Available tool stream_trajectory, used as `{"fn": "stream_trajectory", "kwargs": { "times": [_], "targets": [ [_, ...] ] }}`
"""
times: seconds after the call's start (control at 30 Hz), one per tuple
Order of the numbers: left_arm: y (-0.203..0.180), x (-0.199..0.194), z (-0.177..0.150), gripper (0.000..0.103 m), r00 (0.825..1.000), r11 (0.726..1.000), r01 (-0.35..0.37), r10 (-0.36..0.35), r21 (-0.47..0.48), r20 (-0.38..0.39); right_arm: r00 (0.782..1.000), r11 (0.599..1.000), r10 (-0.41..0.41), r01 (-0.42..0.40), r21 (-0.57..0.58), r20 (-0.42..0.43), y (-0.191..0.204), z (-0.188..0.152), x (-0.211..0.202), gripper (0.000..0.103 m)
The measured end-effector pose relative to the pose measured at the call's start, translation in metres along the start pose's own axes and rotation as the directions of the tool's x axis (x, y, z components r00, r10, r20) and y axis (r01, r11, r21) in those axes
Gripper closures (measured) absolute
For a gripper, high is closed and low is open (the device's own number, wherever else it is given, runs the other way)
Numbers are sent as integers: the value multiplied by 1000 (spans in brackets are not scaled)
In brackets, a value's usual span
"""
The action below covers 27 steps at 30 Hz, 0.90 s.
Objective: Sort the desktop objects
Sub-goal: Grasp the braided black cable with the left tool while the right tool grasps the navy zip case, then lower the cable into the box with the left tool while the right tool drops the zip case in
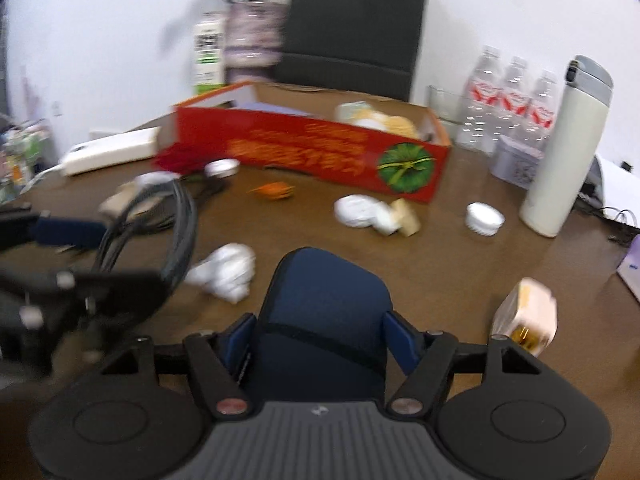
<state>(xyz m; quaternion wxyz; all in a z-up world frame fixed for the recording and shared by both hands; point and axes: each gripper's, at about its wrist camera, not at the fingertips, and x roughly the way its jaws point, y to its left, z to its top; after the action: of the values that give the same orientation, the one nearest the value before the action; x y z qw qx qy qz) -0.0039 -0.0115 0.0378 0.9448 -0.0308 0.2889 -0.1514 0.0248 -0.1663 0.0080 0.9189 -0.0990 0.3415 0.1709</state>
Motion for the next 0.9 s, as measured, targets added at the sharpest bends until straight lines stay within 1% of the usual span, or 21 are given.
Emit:
{"fn": "stream_trajectory", "kwargs": {
  "times": [0.03, 0.07, 0.1, 0.13, 0.17, 0.2, 0.23, 0.27, 0.3, 0.33, 0.37, 0.4, 0.43, 0.47, 0.5, 0.57, 0.63, 0.7, 0.77, 0.87, 0.9],
  "targets": [
    [-1, -11, -1, 29, 1000, 1000, 3, -3, 5, 8, 1000, 1000, 20, -20, 0, -3, 4, -3, -6, 34],
    [-3, -23, -3, 72, 1000, 1000, -17, 17, 12, 10, 999, 999, 38, -38, 3, -8, 7, -8, -15, 34],
    [-3, -32, -4, 82, 1000, 1000, -19, 19, 21, -12, 999, 999, 52, -52, 2, -11, 11, -12, -23, 34],
    [-2, -36, -7, 77, 999, 1000, 0, 1, 19, -36, 998, 998, 61, -61, 3, -13, 12, -16, -30, 36],
    [0, -39, -12, 65, 998, 1000, 22, -21, 10, -52, 998, 998, 64, -64, 9, -11, 14, -20, -37, 33],
    [1, -39, -18, 59, 997, 1000, 28, -28, 6, -72, 998, 998, 64, -63, 21, -8, 13, -24, -40, 30],
    [2, -38, -23, 58, 996, 1000, 18, -17, 6, -85, 998, 998, 54, -53, 35, -13, 12, -26, -40, 26],
    [2, -36, -28, 52, 995, 1000, 4, -4, 3, -97, 999, 997, 45, -44, 56, -15, 10, -28, -40, 24],
    [1, -35, -31, 39, 995, 1000, 1, -1, 1, -101, 999, 996, 40, -38, 86, -19, 7, -30, -38, 22],
    [0, -35, -31, 32, 996, 1000, 2, -2, 1, -93, 999, 993, 35, -31, 110, -30, 5, -30, -36, 22],
    [-2, -36, -31, 18, 997, 1000, -1, 1, 4, -73, 999, 991, 31, -25, 130, -43, 4, -30, -34, 22],
    [-4, -35, -29, 14, 999, 1000, 1, 0, 20, -50, 998, 990, 34, -26, 140, -53, 3, -31, -32, 24],
    [-6, -33, -25, 14, 999, 999, -6, 8, 41, -44, 998, 991, 27, -19, 130, -53, 6, -33, -32, 27],
    [-9, -30, -20, 12, 999, 998, -17, 19, 61, -45, 998, 994, 16, -9, 109, -60, 9, -34, -34, 33],
    [-12, -26, -17, 2, 999, 996, -4, 8, 85, -44, 998, 994, 13, -7, 109, -64, 11, -34, -36, 33],
    [-17, -17, -17, 0, 996, 988, 69, -60, 136, -63, 997, 991, 12, -2, 132, -72, 9, -36, -40, 34],
    [-24, -4, -17, 0, 993, 979, 91, -76, 182, -86, 998, 989, 10, 1, 146, -70, 6, -39, -44, 36],
    [-26, 9, -14, 0, 992, 979, 81, -62, 187, -108, 998, 987, -10, 21, 157, -69, 0, -44, -47, 35],
    [-26, 24, -11, 0, 988, 983, 45, -17, 180, -155, 998, 983, -9, 21, 181, -67, -7, -47, -51, 34],
    [-19, 40, -14, 0, 978, 988, 31, 0, 149, -208, 998, 984, -12, 23, 177, -63, -12, -50, -52, 33],
    [-17, 40, -15, 0, 983, 989, 14, 14, 149, -185, 998, 985, -13, 24, 172, -61, -12, -51, -52, 32]
  ]
}}
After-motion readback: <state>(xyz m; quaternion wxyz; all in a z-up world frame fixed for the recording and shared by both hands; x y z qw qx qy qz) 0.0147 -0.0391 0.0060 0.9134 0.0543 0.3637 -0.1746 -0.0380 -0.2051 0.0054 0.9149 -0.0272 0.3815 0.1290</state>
